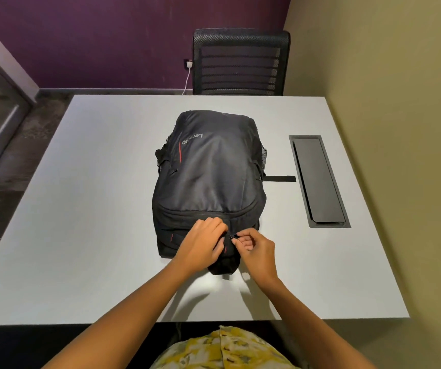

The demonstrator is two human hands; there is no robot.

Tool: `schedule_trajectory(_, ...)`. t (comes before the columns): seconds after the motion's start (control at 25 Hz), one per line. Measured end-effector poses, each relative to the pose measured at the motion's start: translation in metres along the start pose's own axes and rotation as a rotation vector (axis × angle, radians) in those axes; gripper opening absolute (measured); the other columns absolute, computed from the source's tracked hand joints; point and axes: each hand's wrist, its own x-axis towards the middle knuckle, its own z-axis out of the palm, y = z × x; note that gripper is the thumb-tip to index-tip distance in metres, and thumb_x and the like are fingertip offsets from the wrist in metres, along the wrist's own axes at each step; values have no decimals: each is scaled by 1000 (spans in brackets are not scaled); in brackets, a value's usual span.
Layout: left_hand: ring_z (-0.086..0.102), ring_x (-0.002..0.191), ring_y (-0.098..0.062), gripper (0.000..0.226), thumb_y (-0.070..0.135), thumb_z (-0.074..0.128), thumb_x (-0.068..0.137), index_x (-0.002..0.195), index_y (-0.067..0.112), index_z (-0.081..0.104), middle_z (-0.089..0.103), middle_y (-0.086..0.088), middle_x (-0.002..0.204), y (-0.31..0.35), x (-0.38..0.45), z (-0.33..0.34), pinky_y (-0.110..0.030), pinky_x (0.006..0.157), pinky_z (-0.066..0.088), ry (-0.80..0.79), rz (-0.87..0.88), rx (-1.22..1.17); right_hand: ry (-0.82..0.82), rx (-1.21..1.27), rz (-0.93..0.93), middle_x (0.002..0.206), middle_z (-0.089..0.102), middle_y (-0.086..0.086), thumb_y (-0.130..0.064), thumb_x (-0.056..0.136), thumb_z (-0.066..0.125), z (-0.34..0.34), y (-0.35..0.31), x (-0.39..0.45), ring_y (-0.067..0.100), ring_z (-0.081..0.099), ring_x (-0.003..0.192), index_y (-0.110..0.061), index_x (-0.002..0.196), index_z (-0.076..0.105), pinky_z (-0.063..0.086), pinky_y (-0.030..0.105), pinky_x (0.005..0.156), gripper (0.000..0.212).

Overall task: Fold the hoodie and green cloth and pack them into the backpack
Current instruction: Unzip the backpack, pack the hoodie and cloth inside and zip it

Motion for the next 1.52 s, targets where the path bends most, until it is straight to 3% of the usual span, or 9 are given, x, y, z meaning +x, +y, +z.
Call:
schedule_trajectory(0.2, 62, 94, -16, 38, 29, 79, 79, 113, 19, 67, 65, 6, 106, 8, 4, 12, -31, 79, 48, -30, -85, 111, 23, 55, -16, 57, 60, -8, -5, 82, 75, 0, -3, -6, 7, 57, 54, -13, 71, 59, 46, 13, 56, 22)
schedule_trajectory(0.4, 58, 66, -19, 23, 18, 86, 68, 75, 20, 65, 60, 5, 72, 14, 14, -1, -32, 58, 44, -77, -79, 202, 42, -42, -105, 51, 43, -10, -6, 82, 68, 1, 1, -5, 9, 39, 50, -27, 56, 39, 38, 26, 49, 44)
schedule_trajectory(0.48, 61, 72, -20, 15, 21, 81, 75, 78, 20, 66, 64, 4, 77, 17, 24, -14, -32, 60, 44, -154, -127, 192, 25, -103, -126, 51, 42, -10, -12, 84, 68, -5, 2, 1, 9, 38, 50, -29, 55, 37, 42, 36, 50, 46)
schedule_trajectory(0.6, 64, 83, -21, 12, 37, 70, 87, 86, 27, 66, 68, 7, 88, 13, 37, -37, -31, 67, 45, -263, -257, 113, 10, -107, -164, 49, 40, -10, -14, 86, 71, -21, 3, 11, 9, 37, 49, -28, 55, 36, 41, 32, 50, 49)
schedule_trajectory(0.76, 59, 63, -11, 23, 41, 77, 82, 72, 26, 63, 64, 10, 65, 8, 41, -56, -27, 64, 44, -344, -361, 8, 66, -96, -129, 48, 43, -2, -15, 86, 73, -43, 12, 26, 20, 58, 53, -16, 55, 40, 46, 36, 53, 45)
schedule_trajectory(0.92, 63, 61, -8, 21, 39, 83, 75, 69, 23, 70, 68, 9, 65, 3, 41, -73, -23, 60, 46, -446, -437, -103, 120, -112, -70, 46, 43, -5, -15, 84, 76, -54, 15, 45, 23, 67, 60, -19, 53, 42, 53, 37, 56, 46)
schedule_trajectory(1.12, 62, 59, -7, 23, 37, 85, 72, 62, 26, 67, 68, 13, 62, 8, 36, -88, -29, 68, 56, -475, -434, -179, 101, -184, -52, 47, 44, -6, -11, 86, 74, -64, 13, 72, -8, 55, 48, -14, 54, 44, 38, 9, 46, 44)
schedule_trajectory(1.32, 49, 48, -4, 31, 31, 83, 76, 59, 22, 58, 57, 18, 51, 20, 41, -105, -26, 62, 47, -488, -380, -230, 151, -206, 22, 53, 58, 1, -16, 81, 81, -70, 10, 104, 11, 58, 52, -14, 53, 47, 40, 17, 49, 43)
schedule_trajectory(1.52, 51, 52, -6, 24, 30, 81, 79, 70, 16, 64, 61, 12, 57, 32, 47, -129, -19, 58, 42, -482, -323, -297, 197, -230, 30, 51, 49, -2, 2, 85, 72, -80, 2, 125, -5, 41, 45, -9, 55, 42, 33, 5, 39, 44)
